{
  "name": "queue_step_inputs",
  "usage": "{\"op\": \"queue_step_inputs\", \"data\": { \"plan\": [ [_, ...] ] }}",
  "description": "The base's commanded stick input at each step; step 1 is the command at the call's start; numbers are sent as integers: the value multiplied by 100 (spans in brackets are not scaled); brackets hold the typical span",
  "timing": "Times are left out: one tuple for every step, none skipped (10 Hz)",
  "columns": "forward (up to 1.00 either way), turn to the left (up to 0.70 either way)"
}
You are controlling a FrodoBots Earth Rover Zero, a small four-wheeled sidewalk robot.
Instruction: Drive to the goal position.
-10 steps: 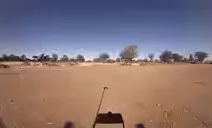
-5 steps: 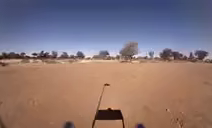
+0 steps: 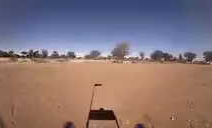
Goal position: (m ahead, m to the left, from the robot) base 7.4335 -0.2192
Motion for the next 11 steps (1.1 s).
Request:
{"op": "queue_step_inputs", "data": {
  "plan": [
    [50,0],
    [50,0],
    [50,0],
    [50,0],
    [50,0],
    [50,0],
    [50,0],
    [50,0],
    [50,0],
    [50,0],
    [50,0]
  ]
}}
